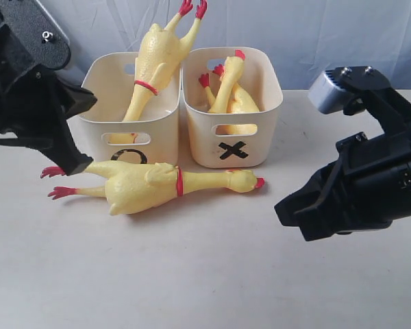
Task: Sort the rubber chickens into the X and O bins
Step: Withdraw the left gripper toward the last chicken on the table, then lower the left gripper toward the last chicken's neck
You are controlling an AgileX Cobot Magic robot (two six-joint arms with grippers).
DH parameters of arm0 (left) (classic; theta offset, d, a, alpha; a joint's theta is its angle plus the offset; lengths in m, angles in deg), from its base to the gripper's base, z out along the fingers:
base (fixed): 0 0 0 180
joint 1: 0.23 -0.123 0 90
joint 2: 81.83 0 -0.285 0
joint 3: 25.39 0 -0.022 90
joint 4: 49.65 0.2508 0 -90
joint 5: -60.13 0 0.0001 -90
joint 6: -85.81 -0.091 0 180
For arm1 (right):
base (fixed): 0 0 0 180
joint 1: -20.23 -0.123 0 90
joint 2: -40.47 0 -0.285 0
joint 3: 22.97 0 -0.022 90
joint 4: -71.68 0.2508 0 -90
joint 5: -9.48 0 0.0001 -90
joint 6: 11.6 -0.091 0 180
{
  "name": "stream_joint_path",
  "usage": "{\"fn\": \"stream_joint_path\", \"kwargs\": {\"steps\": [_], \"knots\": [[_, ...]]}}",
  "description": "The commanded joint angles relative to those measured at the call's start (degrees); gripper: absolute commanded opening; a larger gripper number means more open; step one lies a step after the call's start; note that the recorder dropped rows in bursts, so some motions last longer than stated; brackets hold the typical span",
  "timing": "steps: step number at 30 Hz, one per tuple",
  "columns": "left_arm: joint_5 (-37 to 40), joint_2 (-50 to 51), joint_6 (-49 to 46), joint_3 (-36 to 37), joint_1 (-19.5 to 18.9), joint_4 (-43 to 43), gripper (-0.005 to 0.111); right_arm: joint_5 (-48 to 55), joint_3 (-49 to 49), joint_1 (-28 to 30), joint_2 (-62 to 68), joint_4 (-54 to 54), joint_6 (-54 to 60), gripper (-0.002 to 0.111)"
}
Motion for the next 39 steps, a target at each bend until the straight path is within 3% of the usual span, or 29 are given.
{"fn": "stream_joint_path", "kwargs": {"steps": [1,3,11,15,19,24,31,39], "knots": [[0.04,-0.45,8.31,0.35,0.18,14.31,0.000,-0.47,0.24,0.10,-0.20,-0.05,0.13,-0.001],[0.51,-0.45,4.71,0.35,0.18,13.67,0.000,-0.47,0.24,0.10,-0.20,-0.05,0.13,-0.001],[2.19,0.15,-24.44,0.35,0.18,-9.99,0.000,-0.48,0.24,0.10,-0.20,0.21,0.13,-0.001],[6.13,1.28,-28.41,0.35,0.35,-10.20,0.000,-0.48,0.24,0.10,-0.20,0.21,0.13,-0.001],[6.49,1.50,-27.69,0.35,0.92,-5.12,0.000,-0.48,0.24,0.10,-0.20,0.21,0.13,-0.001],[2.64,1.87,-11.65,0.35,2.82,11.78,0.000,-0.48,0.24,0.10,-0.20,0.21,0.13,-0.001],[-4.14,4.47,26.47,0.35,3.10,37.16,0.000,-0.48,0.24,0.10,-0.20,0.21,0.13,-0.001],[-11.25,6.46,40.40,0.35,3.10,44.14,0.000,-0.48,0.24,0.10,-0.20,0.21,0.13,-0.001]]}}
